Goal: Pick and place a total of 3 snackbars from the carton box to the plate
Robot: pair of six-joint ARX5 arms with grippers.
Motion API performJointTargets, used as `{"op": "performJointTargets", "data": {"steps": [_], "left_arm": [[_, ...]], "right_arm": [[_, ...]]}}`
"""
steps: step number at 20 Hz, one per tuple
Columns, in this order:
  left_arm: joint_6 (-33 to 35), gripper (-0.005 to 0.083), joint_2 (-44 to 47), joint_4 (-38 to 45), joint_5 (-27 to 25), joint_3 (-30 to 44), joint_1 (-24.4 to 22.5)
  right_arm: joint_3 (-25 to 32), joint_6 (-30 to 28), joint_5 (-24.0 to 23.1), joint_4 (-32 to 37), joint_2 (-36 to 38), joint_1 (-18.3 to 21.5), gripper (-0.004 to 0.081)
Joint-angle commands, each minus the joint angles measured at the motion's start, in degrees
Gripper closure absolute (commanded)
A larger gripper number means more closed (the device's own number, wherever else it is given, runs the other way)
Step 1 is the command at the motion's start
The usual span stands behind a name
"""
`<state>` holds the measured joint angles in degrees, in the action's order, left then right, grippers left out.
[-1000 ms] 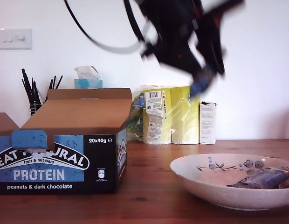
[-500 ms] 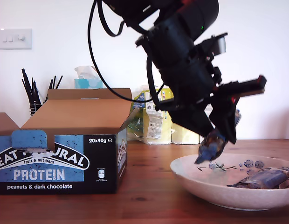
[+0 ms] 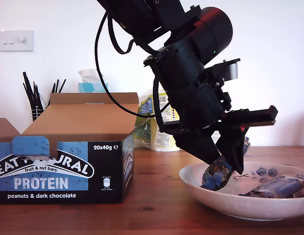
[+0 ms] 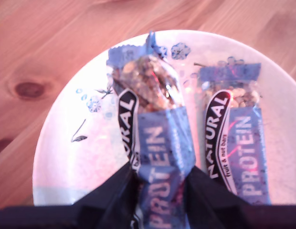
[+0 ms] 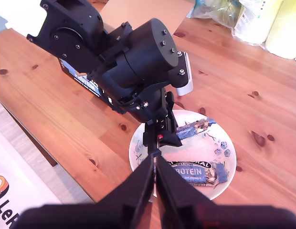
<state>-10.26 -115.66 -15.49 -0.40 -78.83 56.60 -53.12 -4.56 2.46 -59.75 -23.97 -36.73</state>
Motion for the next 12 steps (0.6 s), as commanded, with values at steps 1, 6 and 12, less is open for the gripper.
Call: {"op": "performJointTargets", "data": {"steps": [1, 6, 12], "left_arm": [[0.33, 0.0334, -1.14, -0.15, 0.2, 0.68, 0.2], [0.79, 0.0335, -1.01, -0.87, 1.44, 0.09, 0.24], [0.85, 0.0597, 2.49, -12.39, 2.01, -11.93, -0.02]], "right_arm": [[-0.24, -0.09, 0.0, 0.31, 0.17, 0.11, 0.0783], [-0.24, -0.22, 0.0, 0.79, 0.17, 0.11, 0.0783], [-0.24, -0.28, -0.07, 2.29, 0.13, 0.11, 0.0783]]}}
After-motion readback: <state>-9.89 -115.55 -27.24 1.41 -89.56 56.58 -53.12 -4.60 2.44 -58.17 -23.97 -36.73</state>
